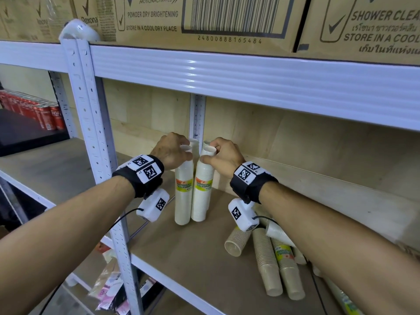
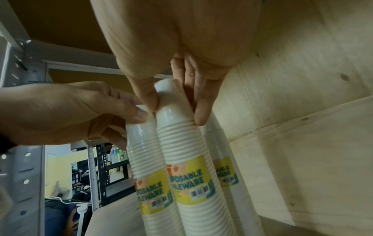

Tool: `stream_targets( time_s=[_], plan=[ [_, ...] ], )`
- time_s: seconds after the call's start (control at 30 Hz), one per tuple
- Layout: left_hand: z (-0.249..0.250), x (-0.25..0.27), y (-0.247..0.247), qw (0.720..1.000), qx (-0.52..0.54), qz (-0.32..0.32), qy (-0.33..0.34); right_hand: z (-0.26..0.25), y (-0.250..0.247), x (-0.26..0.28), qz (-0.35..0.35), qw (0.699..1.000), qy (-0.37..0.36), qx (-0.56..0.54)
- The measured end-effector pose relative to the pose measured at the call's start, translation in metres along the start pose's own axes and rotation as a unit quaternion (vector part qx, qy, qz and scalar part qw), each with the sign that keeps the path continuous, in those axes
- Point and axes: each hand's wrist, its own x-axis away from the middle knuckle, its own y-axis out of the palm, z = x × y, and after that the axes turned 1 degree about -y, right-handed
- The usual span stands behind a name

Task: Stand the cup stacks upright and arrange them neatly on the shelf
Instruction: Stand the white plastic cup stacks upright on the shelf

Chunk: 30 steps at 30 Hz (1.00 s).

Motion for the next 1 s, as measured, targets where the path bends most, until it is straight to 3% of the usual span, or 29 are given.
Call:
stream_targets(
  time_s=[0.67, 1.0],
  plan=[
    [-0.023, -0.020, 0.011, 1.000, 0.004, 0.000, -0.004, 0.008, 0.025, -0.009, 0.004, 1.000, 0.007, 0.011],
    [-0.001, -0.020, -0.009, 0.998, -0.020, 0.038, 0.040, -0.001, 0.005, -0.017, -0.020, 0.999, -0.001, 0.046]
  ],
)
